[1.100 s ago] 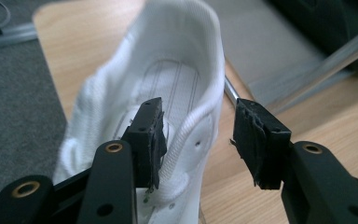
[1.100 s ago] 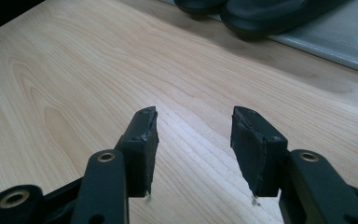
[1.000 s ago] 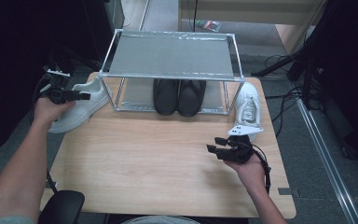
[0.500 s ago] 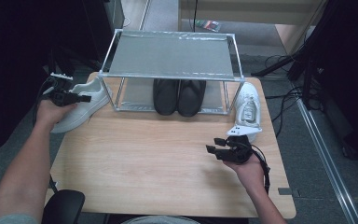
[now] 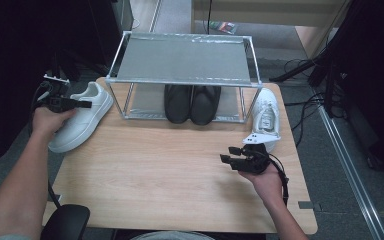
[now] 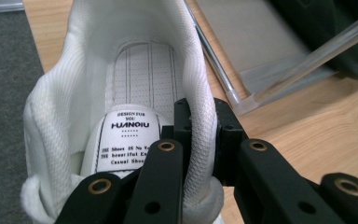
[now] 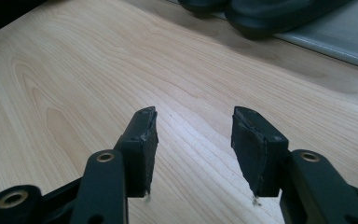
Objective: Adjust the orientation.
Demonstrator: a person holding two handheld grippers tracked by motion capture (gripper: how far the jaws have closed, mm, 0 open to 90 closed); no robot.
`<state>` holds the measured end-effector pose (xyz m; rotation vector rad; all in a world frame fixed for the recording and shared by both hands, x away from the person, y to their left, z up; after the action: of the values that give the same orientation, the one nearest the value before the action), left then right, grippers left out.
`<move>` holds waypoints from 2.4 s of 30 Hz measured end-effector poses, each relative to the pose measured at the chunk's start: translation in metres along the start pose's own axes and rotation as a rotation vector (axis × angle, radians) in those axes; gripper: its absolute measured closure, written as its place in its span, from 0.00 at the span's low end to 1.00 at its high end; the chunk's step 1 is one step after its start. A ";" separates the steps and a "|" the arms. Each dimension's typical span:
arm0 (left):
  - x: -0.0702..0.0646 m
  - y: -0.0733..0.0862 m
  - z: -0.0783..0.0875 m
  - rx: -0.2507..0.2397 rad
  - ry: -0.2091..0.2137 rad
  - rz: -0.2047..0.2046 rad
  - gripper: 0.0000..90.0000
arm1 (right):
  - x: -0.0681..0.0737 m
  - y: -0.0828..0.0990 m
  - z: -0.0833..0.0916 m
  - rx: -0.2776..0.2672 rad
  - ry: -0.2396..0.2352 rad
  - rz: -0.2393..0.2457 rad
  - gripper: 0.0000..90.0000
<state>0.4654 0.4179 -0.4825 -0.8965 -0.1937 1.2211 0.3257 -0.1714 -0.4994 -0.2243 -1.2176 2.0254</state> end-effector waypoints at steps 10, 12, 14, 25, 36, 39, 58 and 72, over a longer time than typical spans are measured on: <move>-0.023 0.009 0.025 0.001 0.002 0.002 0.93 | 0.003 -0.006 -0.008 0.000 -0.037 0.009 0.57; -0.028 0.014 0.030 -0.003 0.009 -0.003 0.93 | 0.004 -0.008 -0.010 -0.002 -0.043 0.010 0.57; -0.031 0.016 0.032 -0.007 0.011 -0.002 0.93 | 0.004 -0.010 -0.011 -0.008 -0.050 0.014 0.56; -0.064 0.050 0.056 -0.016 0.024 -0.008 0.93 | 0.005 -0.021 -0.018 -0.025 -0.080 0.011 0.55; -0.101 0.071 0.056 0.009 0.069 -0.046 0.93 | 0.006 -0.029 -0.023 -0.036 -0.090 0.018 0.55; -0.112 0.073 0.055 0.014 0.088 -0.067 0.93 | 0.007 -0.030 -0.025 -0.032 -0.094 0.026 0.55; -0.199 0.062 0.019 0.069 0.237 -0.221 0.93 | 0.008 -0.027 -0.020 -0.035 -0.087 0.024 0.55; -0.267 0.055 -0.034 0.160 0.345 -0.334 0.93 | 0.008 -0.016 -0.009 -0.027 -0.062 0.016 0.55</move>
<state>0.3456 0.1720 -0.4567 -0.8798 0.0314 0.7478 0.3324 -0.1554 -0.4897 -0.1859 -1.2856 2.0440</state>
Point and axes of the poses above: each handheld gripper's, and its own axes: z roughly backward along the jaws, y roughly out of its underside, x roughly to its left, the point moved 3 cm from there along -z, roughly forward along the jaws, and after that the axes turned 5 degrees about -x, right-handed, at the moved point
